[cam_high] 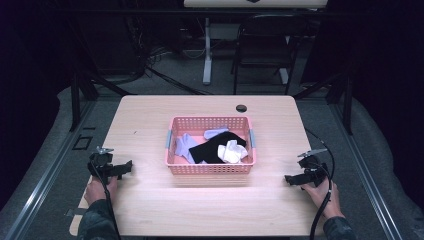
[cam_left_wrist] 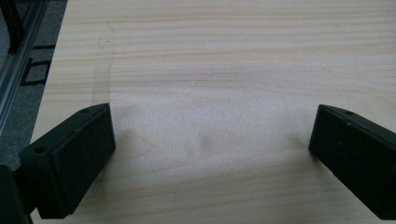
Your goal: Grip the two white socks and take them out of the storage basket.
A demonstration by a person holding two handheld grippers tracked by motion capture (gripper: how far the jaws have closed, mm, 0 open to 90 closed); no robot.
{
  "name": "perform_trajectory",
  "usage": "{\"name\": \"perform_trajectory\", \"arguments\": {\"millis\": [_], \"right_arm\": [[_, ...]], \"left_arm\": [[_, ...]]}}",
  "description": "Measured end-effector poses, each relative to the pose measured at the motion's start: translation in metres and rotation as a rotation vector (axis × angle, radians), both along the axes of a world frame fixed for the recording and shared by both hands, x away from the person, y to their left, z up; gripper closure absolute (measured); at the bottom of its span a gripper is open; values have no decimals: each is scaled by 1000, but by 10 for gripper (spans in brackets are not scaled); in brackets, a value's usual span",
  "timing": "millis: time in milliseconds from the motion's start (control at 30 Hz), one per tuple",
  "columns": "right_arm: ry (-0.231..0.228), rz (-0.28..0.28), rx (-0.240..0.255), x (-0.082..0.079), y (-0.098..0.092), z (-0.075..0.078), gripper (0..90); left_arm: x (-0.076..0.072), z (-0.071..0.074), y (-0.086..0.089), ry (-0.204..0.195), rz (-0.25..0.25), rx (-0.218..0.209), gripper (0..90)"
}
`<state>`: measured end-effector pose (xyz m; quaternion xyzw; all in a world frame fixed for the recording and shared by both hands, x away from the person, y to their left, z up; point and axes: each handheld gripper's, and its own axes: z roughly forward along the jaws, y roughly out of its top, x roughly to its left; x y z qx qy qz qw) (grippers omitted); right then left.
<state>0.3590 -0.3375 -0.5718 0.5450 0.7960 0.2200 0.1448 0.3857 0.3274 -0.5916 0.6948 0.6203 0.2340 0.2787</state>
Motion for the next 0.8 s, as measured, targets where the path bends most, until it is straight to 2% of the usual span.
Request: {"name": "perform_trajectory", "arguments": {"millis": [400, 467, 533, 600, 667, 733, 800], "right_arm": [[36, 1, -11, 3, 1, 2, 0], [58, 9, -26, 5, 1, 3, 0], [85, 23, -15, 7, 2, 5, 0], [91, 27, -3, 7, 1, 6, 0], [93, 32, 10, 7, 2, 11, 0], [64, 40, 21, 6, 5, 23, 0], [55, 39, 31, 5, 6, 27, 0]], "left_arm": [[0, 0, 0, 2, 2, 0, 2], [1, 0, 0, 1, 1, 1, 2], [1, 0, 0, 2, 2, 1, 2], [1, 0, 0, 2, 2, 1, 2], [0, 0, 0, 3, 3, 0, 2], [1, 0, 0, 2, 2, 1, 2], [1, 0, 0, 1, 2, 1, 2]]}}
